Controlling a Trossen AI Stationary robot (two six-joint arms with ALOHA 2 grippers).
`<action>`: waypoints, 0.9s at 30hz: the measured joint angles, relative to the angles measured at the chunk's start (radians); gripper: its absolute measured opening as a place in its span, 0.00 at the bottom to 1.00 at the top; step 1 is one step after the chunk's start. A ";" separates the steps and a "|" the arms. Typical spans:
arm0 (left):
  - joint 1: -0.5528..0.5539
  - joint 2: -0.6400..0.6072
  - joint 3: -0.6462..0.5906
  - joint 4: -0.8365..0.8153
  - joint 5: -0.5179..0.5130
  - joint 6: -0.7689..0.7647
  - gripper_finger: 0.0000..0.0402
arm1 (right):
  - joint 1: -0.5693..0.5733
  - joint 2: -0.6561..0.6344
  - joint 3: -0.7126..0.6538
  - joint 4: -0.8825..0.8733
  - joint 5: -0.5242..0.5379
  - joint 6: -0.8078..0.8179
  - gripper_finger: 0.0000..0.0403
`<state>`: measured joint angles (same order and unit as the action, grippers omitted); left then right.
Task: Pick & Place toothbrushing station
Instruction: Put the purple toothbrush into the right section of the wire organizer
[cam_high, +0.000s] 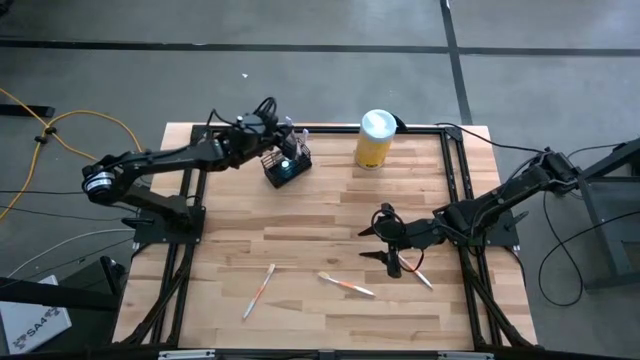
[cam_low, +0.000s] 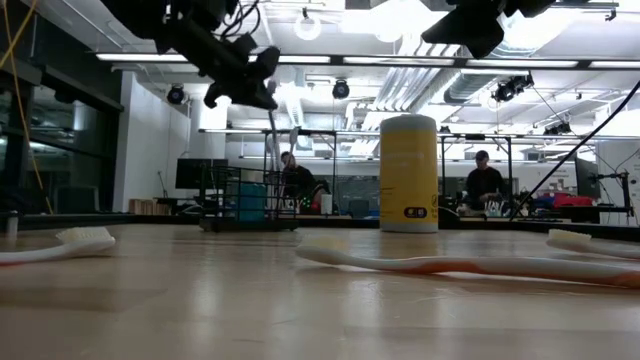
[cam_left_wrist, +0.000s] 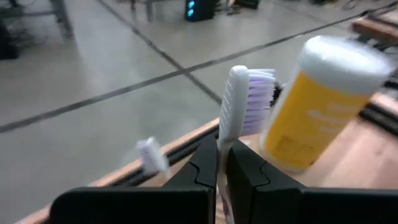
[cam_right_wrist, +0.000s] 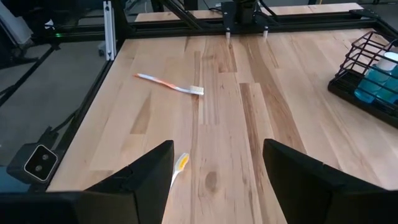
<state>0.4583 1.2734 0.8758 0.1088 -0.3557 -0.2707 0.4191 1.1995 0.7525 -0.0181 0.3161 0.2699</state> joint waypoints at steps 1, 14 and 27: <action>0.000 0.006 -0.007 0.005 -0.015 -0.007 0.01 | 0.000 0.000 0.000 0.001 0.000 0.001 0.59; 0.011 0.145 -0.030 0.135 -0.016 -0.026 0.01 | 0.000 0.000 0.000 0.007 0.004 0.022 0.59; -0.032 0.284 -0.030 0.217 -0.022 -0.041 0.02 | 0.000 0.000 0.000 -0.007 0.000 0.033 0.59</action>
<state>0.4262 1.5570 0.8459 0.3262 -0.3774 -0.3119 0.4191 1.1995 0.7525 -0.0253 0.3157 0.3031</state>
